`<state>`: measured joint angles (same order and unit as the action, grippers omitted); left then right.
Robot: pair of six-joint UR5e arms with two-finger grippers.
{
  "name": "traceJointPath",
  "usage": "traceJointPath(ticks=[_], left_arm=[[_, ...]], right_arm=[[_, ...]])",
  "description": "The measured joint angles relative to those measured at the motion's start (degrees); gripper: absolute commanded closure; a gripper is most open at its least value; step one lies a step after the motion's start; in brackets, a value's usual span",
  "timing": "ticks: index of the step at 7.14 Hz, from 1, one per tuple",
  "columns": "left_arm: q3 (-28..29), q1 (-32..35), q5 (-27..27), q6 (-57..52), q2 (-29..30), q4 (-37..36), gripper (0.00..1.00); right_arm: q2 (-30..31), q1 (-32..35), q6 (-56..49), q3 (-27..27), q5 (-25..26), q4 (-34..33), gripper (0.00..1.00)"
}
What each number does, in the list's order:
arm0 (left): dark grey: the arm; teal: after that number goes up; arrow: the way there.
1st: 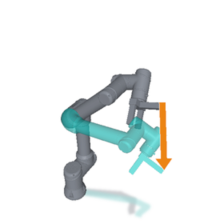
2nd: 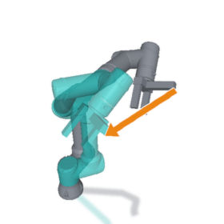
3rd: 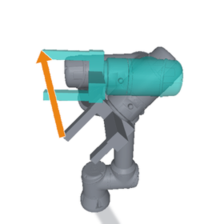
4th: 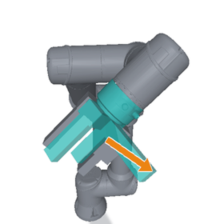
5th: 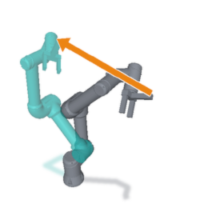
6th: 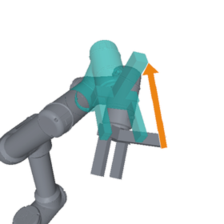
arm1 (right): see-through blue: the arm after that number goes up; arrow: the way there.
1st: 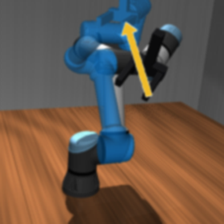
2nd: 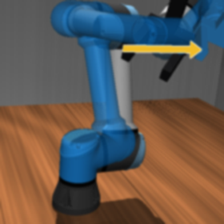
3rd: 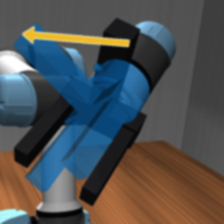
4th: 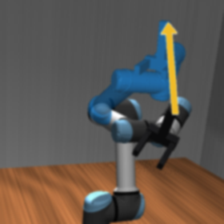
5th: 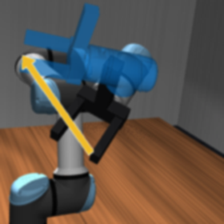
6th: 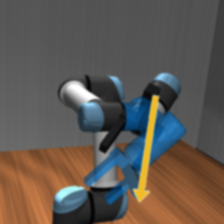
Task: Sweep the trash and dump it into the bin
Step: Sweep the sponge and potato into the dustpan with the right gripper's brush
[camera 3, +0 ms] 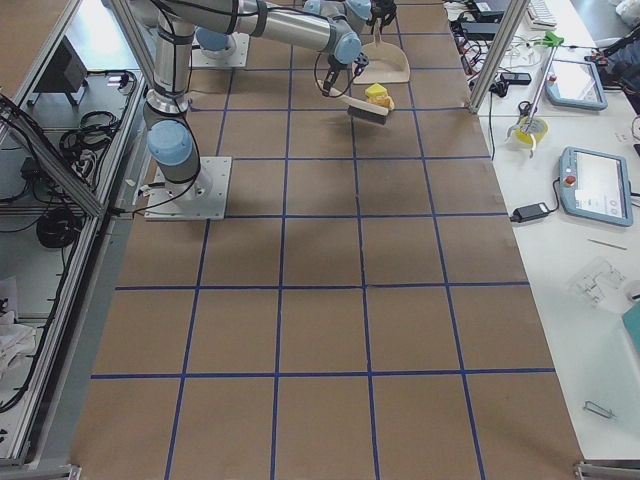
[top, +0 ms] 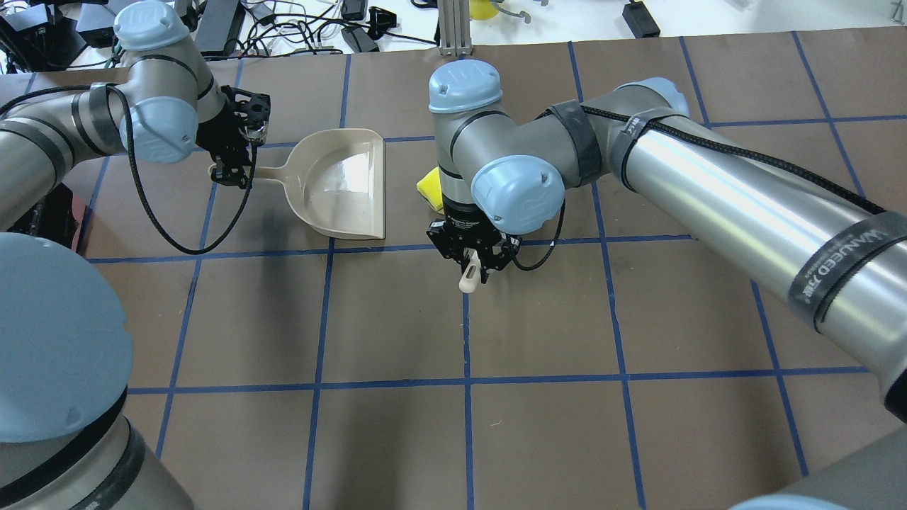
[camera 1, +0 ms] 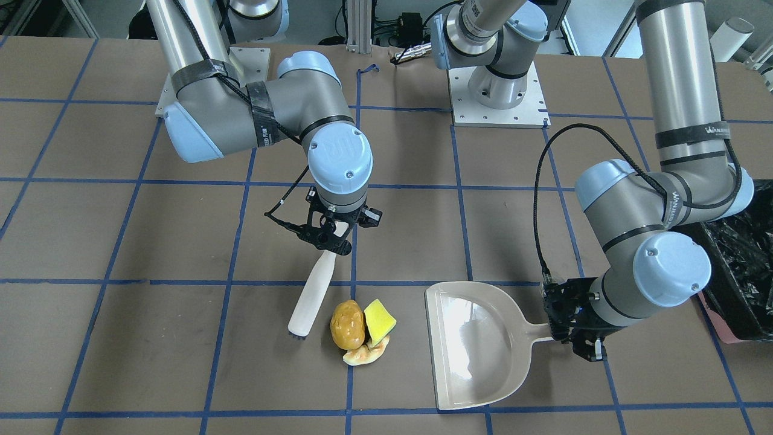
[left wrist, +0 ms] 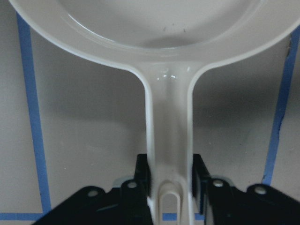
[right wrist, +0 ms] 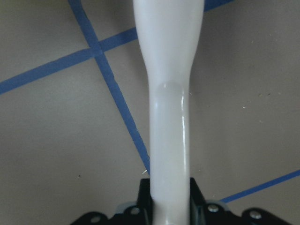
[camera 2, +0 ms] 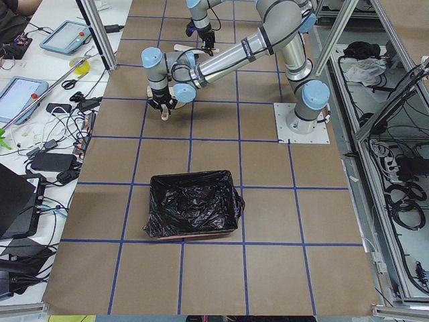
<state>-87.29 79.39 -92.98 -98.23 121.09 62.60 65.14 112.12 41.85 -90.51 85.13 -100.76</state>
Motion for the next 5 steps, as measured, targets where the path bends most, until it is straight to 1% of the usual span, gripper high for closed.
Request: traceJointPath(ticks=[3, 5], left_arm=[[0.04, 0.17, -0.42, 0.19, -0.35, 0.27, 0.98], [0.04, 0.48, -0.58, 0.45, -0.45, 0.61, 0.98]], right_arm=[[-3.46, 0.79, -0.99, 2.47, -0.05, 0.04, 1.0], [-7.02, 2.72, -1.15, 6.07, 0.31, -0.05, 1.0]])
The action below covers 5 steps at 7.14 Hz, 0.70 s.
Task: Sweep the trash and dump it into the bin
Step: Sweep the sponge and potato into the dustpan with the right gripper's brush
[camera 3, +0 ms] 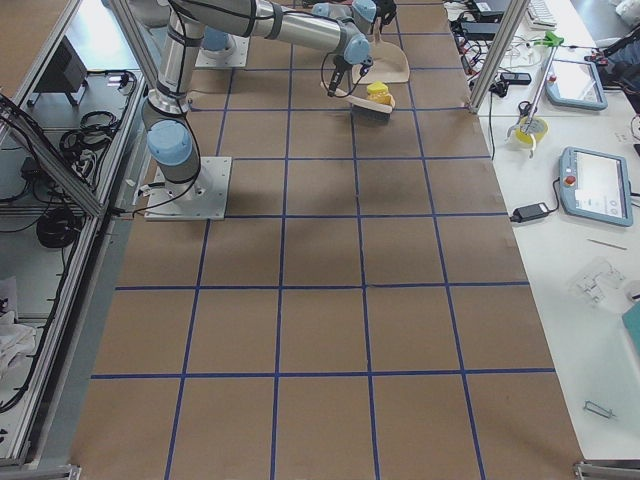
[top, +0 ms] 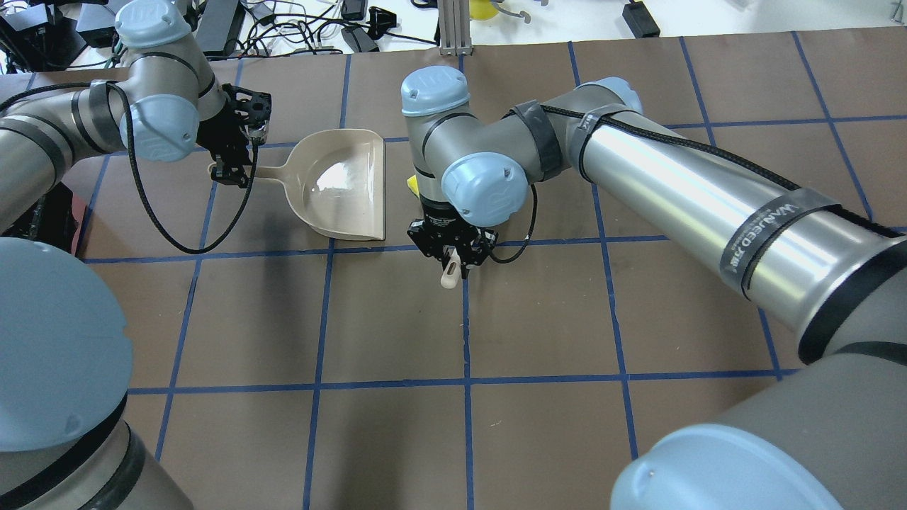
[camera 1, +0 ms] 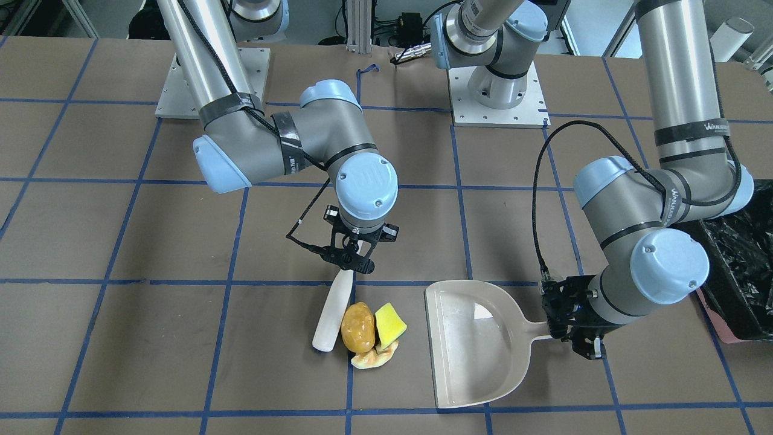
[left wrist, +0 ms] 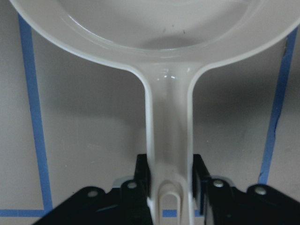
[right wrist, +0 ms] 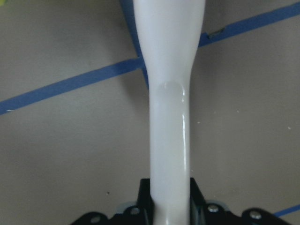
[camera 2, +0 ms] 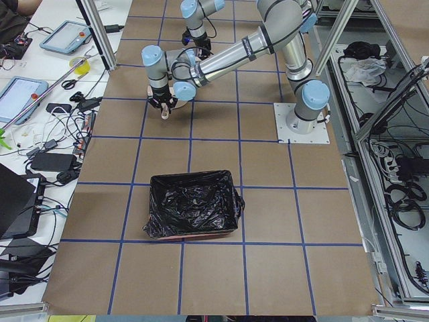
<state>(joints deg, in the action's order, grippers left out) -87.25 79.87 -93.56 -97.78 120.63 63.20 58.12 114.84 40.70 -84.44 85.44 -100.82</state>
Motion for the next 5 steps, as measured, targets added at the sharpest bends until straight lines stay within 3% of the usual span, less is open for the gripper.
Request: traceJointPath(ticks=[2, 5], left_arm=[[0.06, 0.09, -0.04, 0.11, -0.04, 0.07, 0.98], [0.11, 0.15, -0.05, 0.13, -0.01, 0.08, 0.98]], right_arm=[[-4.46, 2.72, -0.56, 5.23, 0.82, -0.03, 1.0], [-6.09, 5.92, -5.06, 8.31, 1.03, -1.98, 1.0]])
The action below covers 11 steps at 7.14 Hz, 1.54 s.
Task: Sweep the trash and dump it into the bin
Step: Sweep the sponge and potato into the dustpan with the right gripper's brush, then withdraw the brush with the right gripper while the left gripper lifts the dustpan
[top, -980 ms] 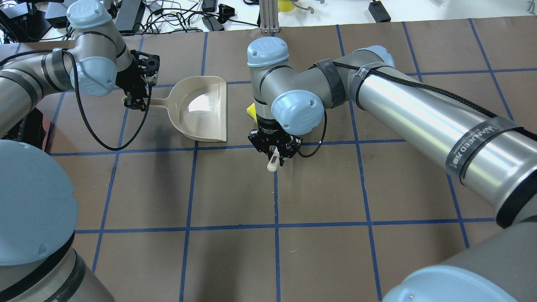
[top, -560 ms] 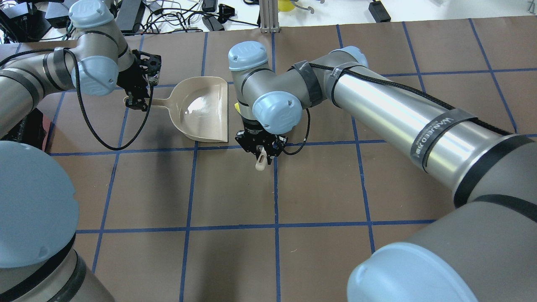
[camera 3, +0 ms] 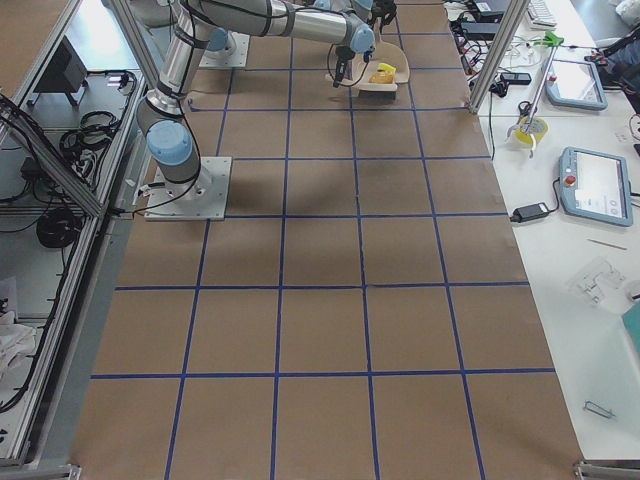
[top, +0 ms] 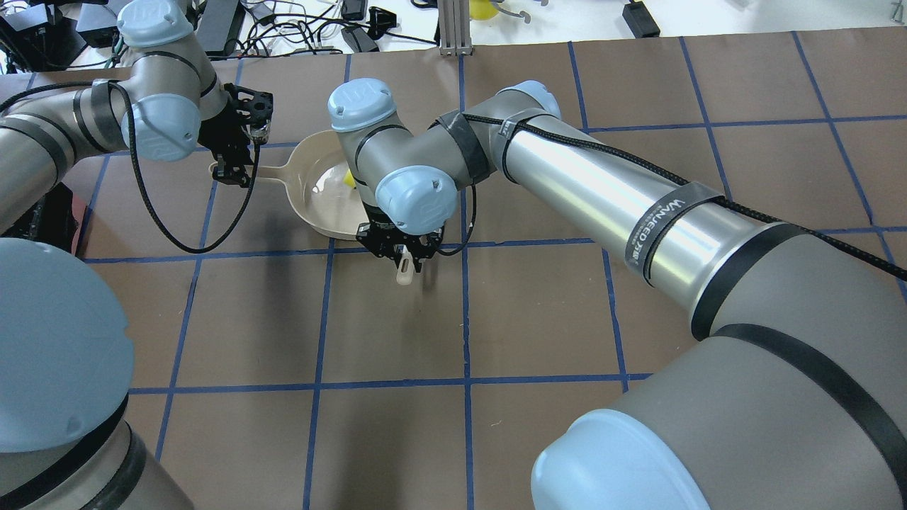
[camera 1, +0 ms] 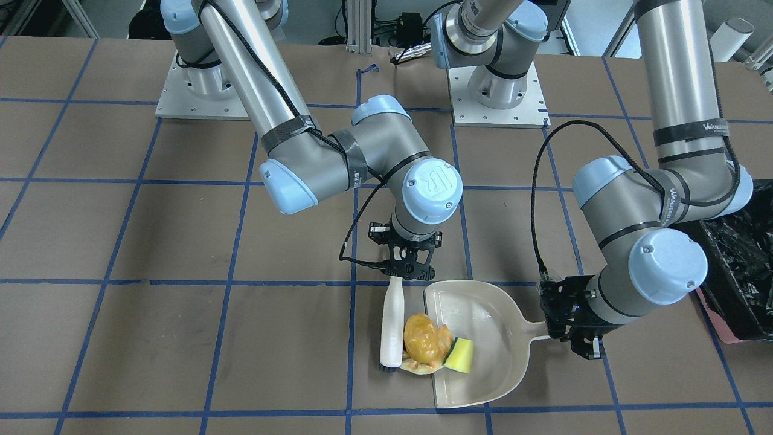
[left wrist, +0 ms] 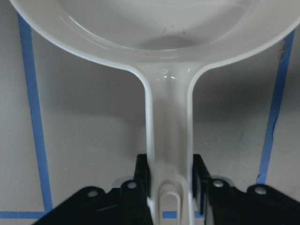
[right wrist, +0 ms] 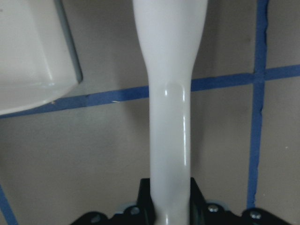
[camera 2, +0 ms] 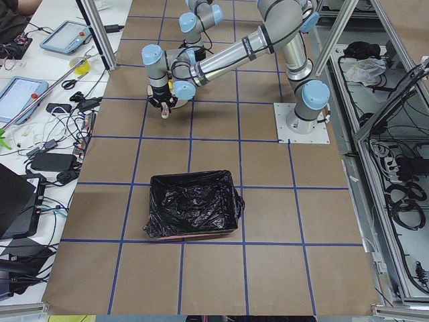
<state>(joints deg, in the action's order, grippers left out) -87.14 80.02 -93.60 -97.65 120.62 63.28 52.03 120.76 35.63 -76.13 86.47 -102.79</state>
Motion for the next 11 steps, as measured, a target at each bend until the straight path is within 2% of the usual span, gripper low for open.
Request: traceJointPath(ticks=[6, 9, 11], left_arm=[[-0.02, 0.05, 0.46, 0.0, -0.12, 0.0, 0.98], [-0.13, -0.01, 0.79, 0.0, -0.38, 0.0, 0.99], [-0.11, -0.07, 1.02, 0.0, -0.42, 0.0, 1.0]], right_arm=[[-3.88, 3.76, -2.89, 10.37, -5.02, 0.79, 1.0], [-0.65, 0.65, -3.57, 9.03, -4.91, 7.32, 1.0], [4.21, -4.92, -8.08, 4.3, -4.53, 11.98, 1.0]])
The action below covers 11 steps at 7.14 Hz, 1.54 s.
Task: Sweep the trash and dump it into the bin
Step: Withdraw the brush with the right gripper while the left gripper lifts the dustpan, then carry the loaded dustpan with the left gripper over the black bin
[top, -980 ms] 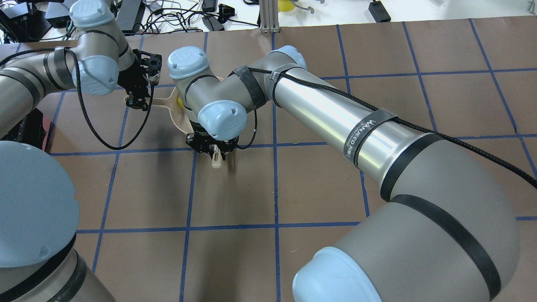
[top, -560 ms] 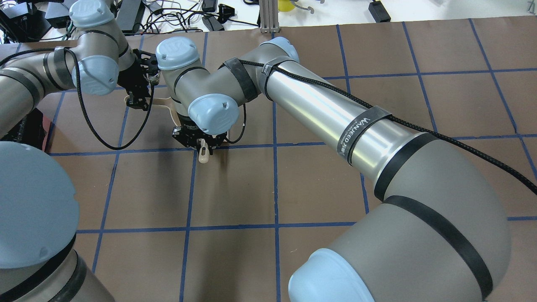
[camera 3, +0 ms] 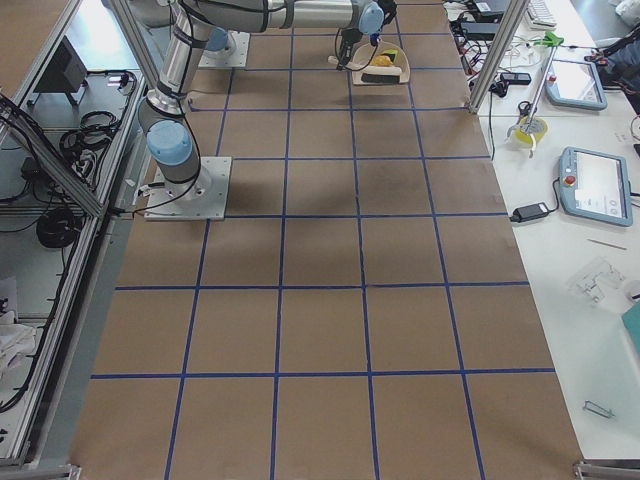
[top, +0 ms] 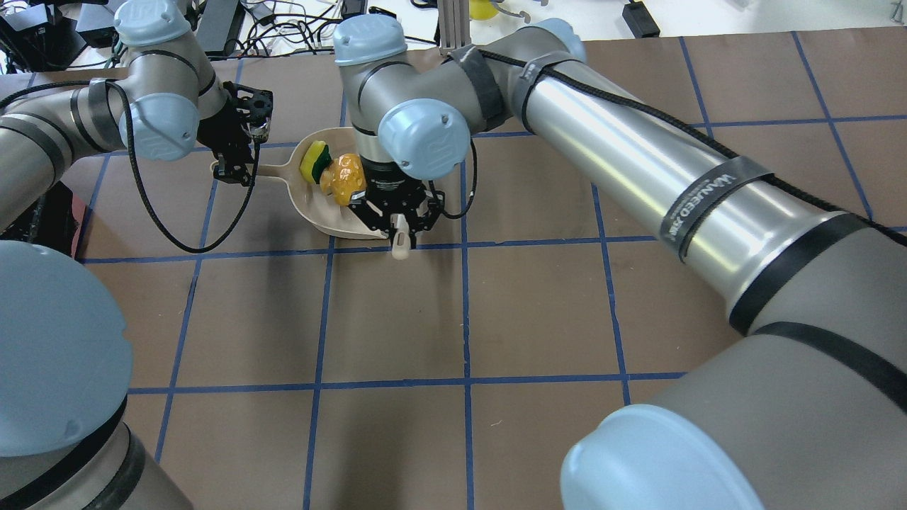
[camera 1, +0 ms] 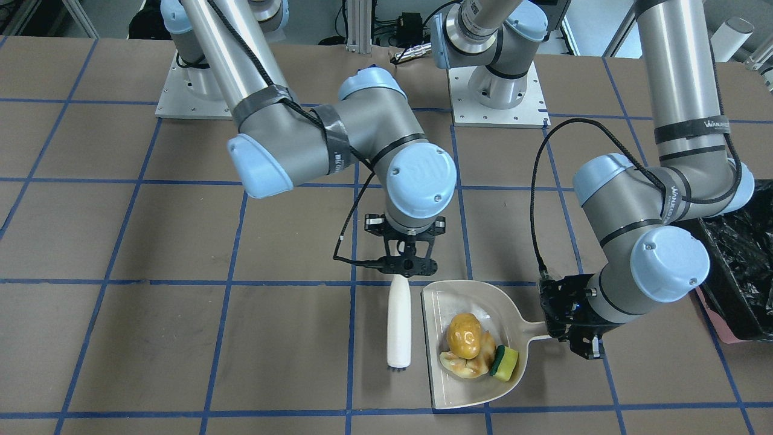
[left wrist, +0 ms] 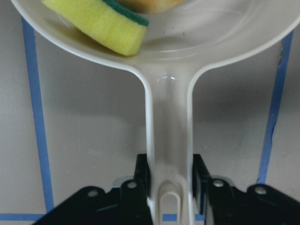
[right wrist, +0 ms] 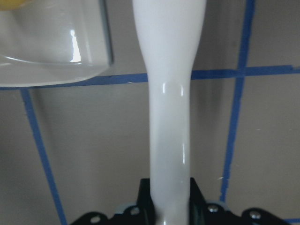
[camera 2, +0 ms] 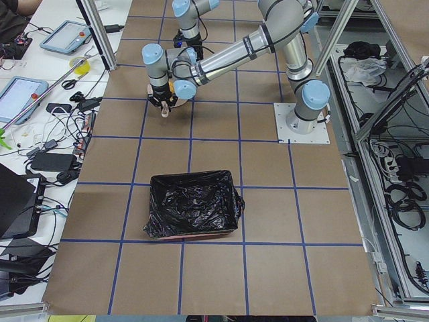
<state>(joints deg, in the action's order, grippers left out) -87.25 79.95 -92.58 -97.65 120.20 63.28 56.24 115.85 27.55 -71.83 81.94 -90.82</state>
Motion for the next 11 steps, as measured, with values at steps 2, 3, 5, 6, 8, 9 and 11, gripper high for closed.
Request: traceJointPath(ticks=[2, 3, 5, 6, 8, 9, 11], left_arm=[[0.02, -0.39, 1.28, 0.0, -0.22, 0.06, 1.0], [0.22, -0.74, 2.65, -0.12, -0.67, 0.94, 1.0], [0.83, -3.0, 4.34, -1.06, -2.19, 4.26, 1.0], [1.07, -4.74, 5.21, -2.43, -3.37, 5.93, 1.0], [1.42, -9.28, 5.54, -9.31, -6.05, 9.41, 1.0], [1.91, -12.78, 5.56, -14.44, -7.55, 12.02, 1.0], [5.95, -21.5, 5.35, -28.29, -9.71, 20.45, 1.0]], right_arm=[[5.85, -7.14, -7.09, -5.94, 3.05, 5.11, 1.0], [8.81, -11.89, -10.95, -8.72, 4.79, 6.9, 1.0], [14.96, -23.77, -20.95, -13.69, 8.63, 9.84, 1.0], [16.44, -28.82, -25.51, -16.43, 11.86, 8.01, 1.0], [17.14, -38.27, -36.06, -21.89, 14.12, 0.16, 1.0], [17.25, -41.83, -42.23, -25.5, 14.94, -5.9, 1.0], [17.13, -44.74, -49.68, -31.82, 17.31, -18.2, 1.0]])
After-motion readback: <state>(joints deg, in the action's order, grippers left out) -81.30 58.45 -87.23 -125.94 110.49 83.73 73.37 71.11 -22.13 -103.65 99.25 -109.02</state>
